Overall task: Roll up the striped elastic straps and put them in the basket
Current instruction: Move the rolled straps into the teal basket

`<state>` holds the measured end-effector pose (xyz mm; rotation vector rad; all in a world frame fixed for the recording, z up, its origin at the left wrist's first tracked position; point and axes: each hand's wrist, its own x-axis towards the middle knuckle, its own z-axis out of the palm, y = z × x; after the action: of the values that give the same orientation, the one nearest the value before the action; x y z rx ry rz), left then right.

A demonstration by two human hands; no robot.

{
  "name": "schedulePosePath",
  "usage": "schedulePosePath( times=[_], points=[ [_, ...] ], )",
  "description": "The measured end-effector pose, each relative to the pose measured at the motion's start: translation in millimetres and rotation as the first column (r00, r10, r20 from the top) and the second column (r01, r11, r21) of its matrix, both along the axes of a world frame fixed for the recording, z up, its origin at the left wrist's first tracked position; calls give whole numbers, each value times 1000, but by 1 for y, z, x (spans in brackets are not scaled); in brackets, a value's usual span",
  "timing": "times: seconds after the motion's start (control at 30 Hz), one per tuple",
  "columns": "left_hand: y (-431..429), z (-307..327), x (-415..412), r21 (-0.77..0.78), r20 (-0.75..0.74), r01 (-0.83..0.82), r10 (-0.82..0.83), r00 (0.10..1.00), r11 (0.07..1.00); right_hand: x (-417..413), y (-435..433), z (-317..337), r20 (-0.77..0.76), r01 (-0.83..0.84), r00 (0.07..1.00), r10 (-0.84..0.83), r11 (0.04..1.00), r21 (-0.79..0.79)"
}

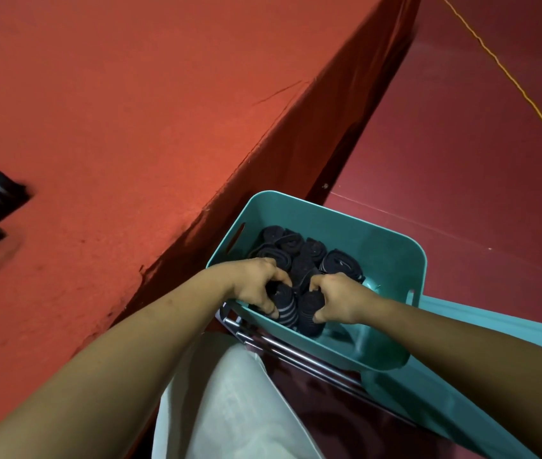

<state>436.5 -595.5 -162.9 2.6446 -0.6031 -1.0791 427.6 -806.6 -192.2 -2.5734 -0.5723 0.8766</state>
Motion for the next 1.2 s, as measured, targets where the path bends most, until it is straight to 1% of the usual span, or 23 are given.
schedulePosePath(
  times=[0.1,0.2,0.33,0.47,0.6,0.67,0.7,0.83,0.93,1.03,1.13,1.2],
  points=[
    [-7,-16,0,146,84,92,-105,991,985,1,-2,-2,15,28,1000,-28,999,-16],
    [-14,-30,4,263,64,158,-180,982,952,-4,2,-6,37,26,999,-24,999,-38],
    [-14,-38,15,289,3,139,-146,989,947,-12,17,-15,58,24,998,-21,999,-41],
    [-6,-46,20,312,-13,185,-191,982,932,-20,29,-20,52,-14,998,17,999,-39],
    [-3,-50,23,256,69,197,-221,973,947,-22,31,-24,72,-30,997,32,999,-40],
    [-3,-49,26,268,98,215,-248,964,939,-21,30,-26,78,-32,996,35,999,-40],
    [-3,-49,27,276,86,222,-254,963,935,-20,30,-27,74,-34,997,37,999,-40],
    [0,-52,29,258,-34,188,-185,982,948,-15,31,-29,59,-41,997,44,997,-58],
    [5,-49,27,218,-57,141,-132,990,966,-14,29,-27,73,-60,995,69,992,-113],
    [15,-41,21,117,6,29,-30,1000,993,-13,23,-25,75,-75,993,87,985,-157],
    [27,-22,11,33,147,-48,43,988,998,-13,19,-18,44,-60,997,65,991,-117],
    [32,-3,5,-47,194,-117,124,973,992,-11,18,-9,42,-38,998,41,996,-76]
  ],
)
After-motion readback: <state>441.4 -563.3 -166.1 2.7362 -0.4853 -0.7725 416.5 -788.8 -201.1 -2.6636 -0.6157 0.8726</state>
